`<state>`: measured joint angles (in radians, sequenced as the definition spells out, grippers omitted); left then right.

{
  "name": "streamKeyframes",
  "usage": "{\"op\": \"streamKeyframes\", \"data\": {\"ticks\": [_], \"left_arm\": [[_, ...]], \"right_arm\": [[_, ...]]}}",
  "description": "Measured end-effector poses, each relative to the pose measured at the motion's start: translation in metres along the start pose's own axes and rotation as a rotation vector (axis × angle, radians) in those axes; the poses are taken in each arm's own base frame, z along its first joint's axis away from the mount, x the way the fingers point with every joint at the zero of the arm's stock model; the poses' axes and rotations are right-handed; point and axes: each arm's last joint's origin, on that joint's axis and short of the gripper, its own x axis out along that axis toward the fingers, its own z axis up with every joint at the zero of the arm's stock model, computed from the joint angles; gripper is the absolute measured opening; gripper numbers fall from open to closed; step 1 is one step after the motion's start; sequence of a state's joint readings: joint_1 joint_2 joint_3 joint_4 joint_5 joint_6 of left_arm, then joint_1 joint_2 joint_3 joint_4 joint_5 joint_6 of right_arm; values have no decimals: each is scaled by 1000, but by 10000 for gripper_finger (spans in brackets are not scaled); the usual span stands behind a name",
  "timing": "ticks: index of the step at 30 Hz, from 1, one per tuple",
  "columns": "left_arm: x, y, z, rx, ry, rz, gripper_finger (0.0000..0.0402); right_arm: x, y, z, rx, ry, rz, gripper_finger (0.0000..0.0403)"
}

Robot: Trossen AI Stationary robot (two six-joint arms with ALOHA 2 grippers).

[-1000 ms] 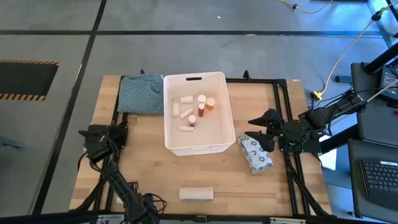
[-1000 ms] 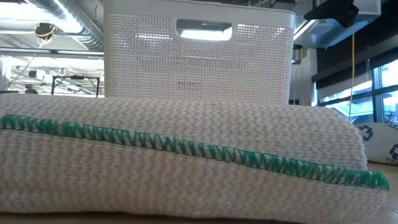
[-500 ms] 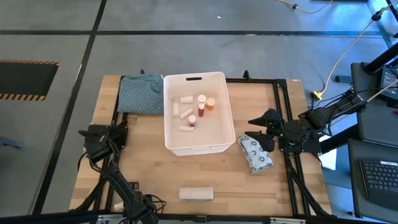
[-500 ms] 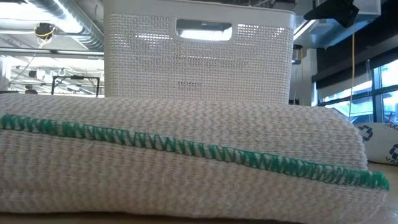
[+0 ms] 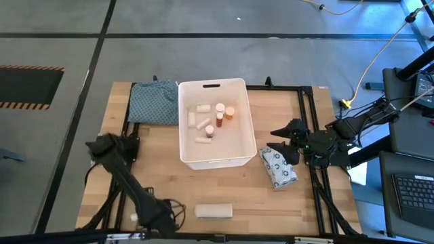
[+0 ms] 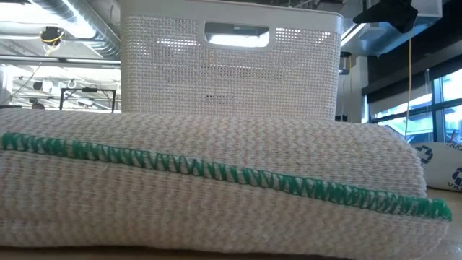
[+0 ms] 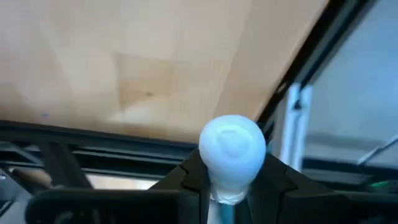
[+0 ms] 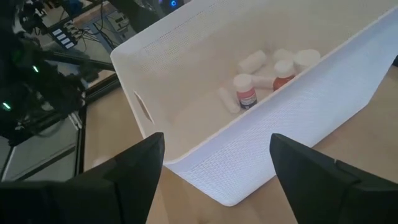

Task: Pick & place medical supplies in basket/bin
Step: Put the rolled gauze into the white bin

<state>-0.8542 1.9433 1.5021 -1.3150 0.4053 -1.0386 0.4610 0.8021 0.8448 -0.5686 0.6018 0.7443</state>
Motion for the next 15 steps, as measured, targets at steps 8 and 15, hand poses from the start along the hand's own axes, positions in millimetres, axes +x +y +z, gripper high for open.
{"op": "streamKeyframes", "data": {"ticks": [8, 15], "left_arm": [[-101, 62, -41, -299, -475, -232, 76], [-175, 129, -77, -361, -1169, -397, 76]], "right_arm": [[0, 0, 0, 6, 0, 0, 294], [1, -1, 1, 11, -4, -8, 294]]}}
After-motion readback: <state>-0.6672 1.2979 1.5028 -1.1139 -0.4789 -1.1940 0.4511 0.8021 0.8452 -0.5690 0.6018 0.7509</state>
